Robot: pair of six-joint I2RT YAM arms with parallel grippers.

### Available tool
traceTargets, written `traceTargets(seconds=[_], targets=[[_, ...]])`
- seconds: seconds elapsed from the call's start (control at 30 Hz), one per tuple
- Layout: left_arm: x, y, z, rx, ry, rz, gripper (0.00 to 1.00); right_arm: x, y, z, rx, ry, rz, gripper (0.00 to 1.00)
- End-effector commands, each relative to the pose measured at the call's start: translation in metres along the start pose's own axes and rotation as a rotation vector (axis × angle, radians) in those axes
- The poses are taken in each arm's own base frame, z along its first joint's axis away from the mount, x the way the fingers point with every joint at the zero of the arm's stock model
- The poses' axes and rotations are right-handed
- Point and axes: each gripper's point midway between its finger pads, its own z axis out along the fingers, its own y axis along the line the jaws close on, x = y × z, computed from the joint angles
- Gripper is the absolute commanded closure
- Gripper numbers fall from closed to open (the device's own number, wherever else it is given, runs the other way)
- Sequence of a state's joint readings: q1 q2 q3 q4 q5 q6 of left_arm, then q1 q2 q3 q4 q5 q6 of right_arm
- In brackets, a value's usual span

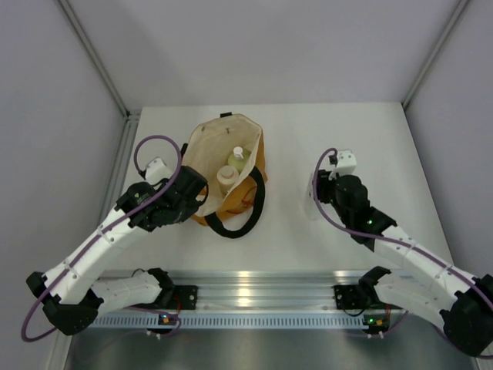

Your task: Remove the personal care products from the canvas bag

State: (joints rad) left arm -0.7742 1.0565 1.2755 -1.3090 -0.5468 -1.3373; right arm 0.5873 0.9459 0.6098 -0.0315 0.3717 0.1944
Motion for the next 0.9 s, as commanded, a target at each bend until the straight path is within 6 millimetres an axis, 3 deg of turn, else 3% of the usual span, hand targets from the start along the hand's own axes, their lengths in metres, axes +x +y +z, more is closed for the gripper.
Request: traceTargets(seconds=[0.0,0.07,0.2,0.27,0.3,0.43,0.63,0.67,0.73,0.77,0.8,0.83,0.87], targets=[[-0.005,-0.005,0.0,0.021,-0.023,-0.001,1.0,-0.085,0.014,-0.017,-0.081,-0.347,0.16,1.0],[-0.006,-0.006,0.0,0.023,-0.03,-0.002,1.0,-0.068,0.015,-0.015,-0.087,-0.313,0.13,1.0],[-0.008,-0.008,0.0,0.024,-0.035,0.003,1.0,-0.048,0.014,-0.014,-0.085,-0.247,0.094,0.65],[-0.007,-0.008,0.001,0.021,-0.033,0.01,1.0,-0.049,0.013,-0.017,-0.088,-0.247,0.086,0.54],[-0.006,-0.008,0.002,0.02,-0.031,0.011,1.0,-0.051,0.012,-0.018,-0.085,-0.253,0.09,0.42],[-0.005,-0.009,0.004,0.021,-0.028,0.022,1.0,-0.059,0.011,-0.022,-0.076,-0.245,0.066,0.25],[-0.011,-0.01,0.0,0.036,-0.055,0.021,1.0,-0.094,0.012,-0.037,-0.082,-0.225,0.023,0.11],[-0.012,-0.008,0.001,0.035,-0.059,0.019,1.0,-0.108,0.017,-0.044,-0.106,-0.224,0.027,0.1],[-0.013,-0.006,0.0,0.036,-0.065,0.002,1.0,-0.116,0.031,-0.045,-0.155,-0.196,0.029,0.1],[-0.011,-0.004,0.002,0.028,-0.066,-0.002,1.0,-0.136,0.043,-0.053,-0.211,-0.212,0.056,0.1],[-0.011,-0.003,0.003,0.028,-0.066,-0.01,1.0,-0.129,0.056,-0.05,-0.242,-0.164,0.044,0.1],[-0.011,-0.003,0.003,0.031,-0.068,-0.024,1.0,-0.147,0.067,-0.057,-0.282,-0.178,0.067,0.1],[-0.011,-0.003,0.002,0.035,-0.069,-0.034,1.0,-0.15,0.082,-0.06,-0.332,-0.162,0.071,0.11]])
